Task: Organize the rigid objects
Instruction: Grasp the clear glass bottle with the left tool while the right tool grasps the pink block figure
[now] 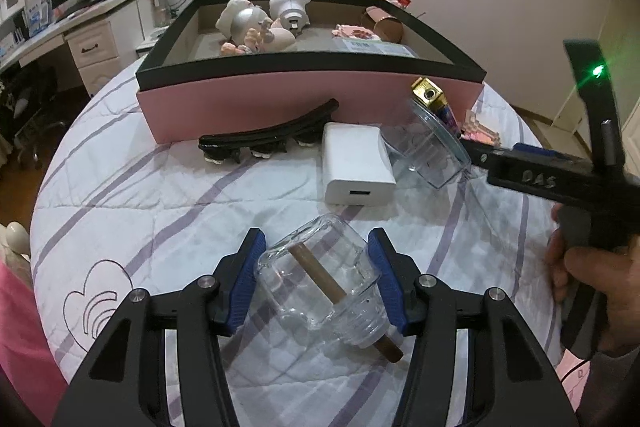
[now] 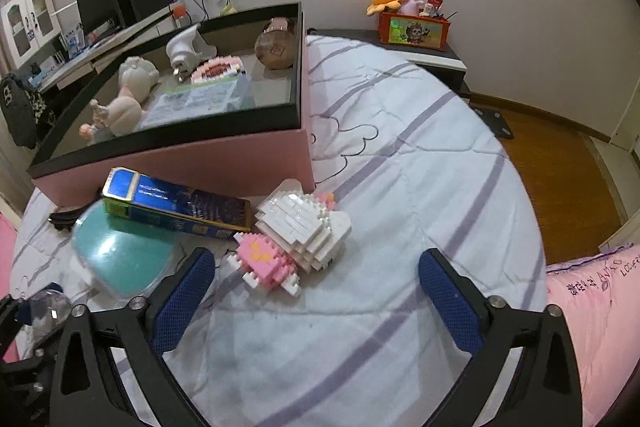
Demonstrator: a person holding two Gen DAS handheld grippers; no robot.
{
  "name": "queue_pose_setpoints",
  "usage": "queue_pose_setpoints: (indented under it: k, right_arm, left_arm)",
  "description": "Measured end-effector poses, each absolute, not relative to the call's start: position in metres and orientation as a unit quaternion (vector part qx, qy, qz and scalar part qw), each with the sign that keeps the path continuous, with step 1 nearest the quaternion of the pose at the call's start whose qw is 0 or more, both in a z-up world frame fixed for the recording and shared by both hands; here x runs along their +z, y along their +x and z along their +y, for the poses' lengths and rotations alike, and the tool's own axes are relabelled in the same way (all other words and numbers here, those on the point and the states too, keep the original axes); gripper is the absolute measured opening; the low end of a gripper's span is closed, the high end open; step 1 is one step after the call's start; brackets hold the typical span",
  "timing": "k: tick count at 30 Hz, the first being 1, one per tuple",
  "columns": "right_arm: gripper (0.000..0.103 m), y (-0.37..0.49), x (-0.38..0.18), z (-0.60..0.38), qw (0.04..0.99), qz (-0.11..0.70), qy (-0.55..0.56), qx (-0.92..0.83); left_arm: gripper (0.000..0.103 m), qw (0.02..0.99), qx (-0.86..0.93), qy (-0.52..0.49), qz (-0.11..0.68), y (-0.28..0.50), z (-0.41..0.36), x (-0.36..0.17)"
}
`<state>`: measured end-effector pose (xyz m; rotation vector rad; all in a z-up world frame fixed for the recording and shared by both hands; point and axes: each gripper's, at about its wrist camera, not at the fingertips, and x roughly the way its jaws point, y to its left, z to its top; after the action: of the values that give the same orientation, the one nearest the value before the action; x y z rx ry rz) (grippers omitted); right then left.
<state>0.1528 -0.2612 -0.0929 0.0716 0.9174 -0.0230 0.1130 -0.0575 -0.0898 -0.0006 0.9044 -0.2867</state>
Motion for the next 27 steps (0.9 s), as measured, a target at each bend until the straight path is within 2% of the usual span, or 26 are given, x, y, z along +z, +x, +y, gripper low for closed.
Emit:
queue_pose_setpoints:
  k: [1, 6, 27]
  right_arm:
    - [0.091, 0.153, -0.094, -0.260, 0.896, 0.442, 0.029, -0.014]
    - [0.053, 0.151, -0.089, -0.259, 0.900, 0.435, 0.019, -0.003]
    - [0.052, 0.112, -0.040, -0.252, 0.919, 0.390, 0.044, 0.039]
  left_arm:
    - [0.055, 0.890, -0.138, -0.001, 0.435, 0.114, -0.057, -0.089]
    - [0.054, 0.891, -0.140, -0.003, 0.433, 0.116, -0.056, -0.087]
    - [0.054, 0.906, -0.144, -0.011, 0.398, 0.109, -0.043, -0.055]
